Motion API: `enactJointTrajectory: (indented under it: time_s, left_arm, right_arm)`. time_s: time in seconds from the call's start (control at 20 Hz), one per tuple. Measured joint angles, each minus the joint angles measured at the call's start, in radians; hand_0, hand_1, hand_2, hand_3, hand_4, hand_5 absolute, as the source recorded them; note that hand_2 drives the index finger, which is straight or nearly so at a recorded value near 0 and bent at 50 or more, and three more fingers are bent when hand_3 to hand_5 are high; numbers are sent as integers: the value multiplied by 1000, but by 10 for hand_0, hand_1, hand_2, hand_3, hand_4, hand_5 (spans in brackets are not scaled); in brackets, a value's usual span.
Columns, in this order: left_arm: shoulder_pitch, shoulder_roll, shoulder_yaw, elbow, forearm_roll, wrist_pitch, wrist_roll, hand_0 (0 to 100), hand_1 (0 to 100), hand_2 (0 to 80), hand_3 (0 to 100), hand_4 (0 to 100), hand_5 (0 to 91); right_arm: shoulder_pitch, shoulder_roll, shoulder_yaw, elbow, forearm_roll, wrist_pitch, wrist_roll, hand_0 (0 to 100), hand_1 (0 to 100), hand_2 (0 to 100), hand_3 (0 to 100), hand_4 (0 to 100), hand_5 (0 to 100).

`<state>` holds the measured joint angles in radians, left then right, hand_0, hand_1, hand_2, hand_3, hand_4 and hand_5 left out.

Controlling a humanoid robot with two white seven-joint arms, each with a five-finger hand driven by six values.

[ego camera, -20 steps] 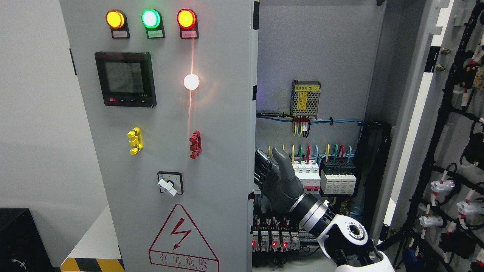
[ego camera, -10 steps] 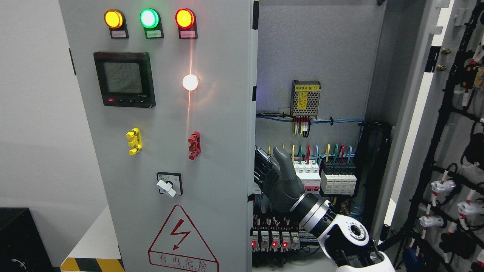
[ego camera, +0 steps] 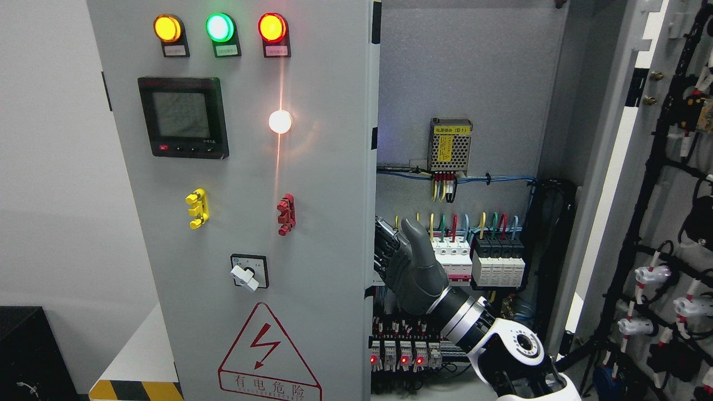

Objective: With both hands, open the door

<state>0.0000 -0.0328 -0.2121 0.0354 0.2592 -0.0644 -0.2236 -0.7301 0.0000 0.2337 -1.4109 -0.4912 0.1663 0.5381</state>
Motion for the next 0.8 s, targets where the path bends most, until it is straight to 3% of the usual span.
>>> enactJointTrajectory:
  time_s: [0.15,0.4,0.8]
  left_arm:
    - [0,-2,0,0,0,0,0,0,0,0,0,0,0]
    - [0,-5,0,0,0,0,1,0,0,0,0,0,0]
    - [0,-8,1,0,0,0,1,0,0,0,0,0,0]
  right_arm:
    - [4,0,1,-7,1,0,1,0,0,0,0,0,0]
    - [13,0,2,-22,1,16,54,0,0,0,0,0,0]
    - [38,0,3,-54,2,30,82,0,0,0,0,0,0]
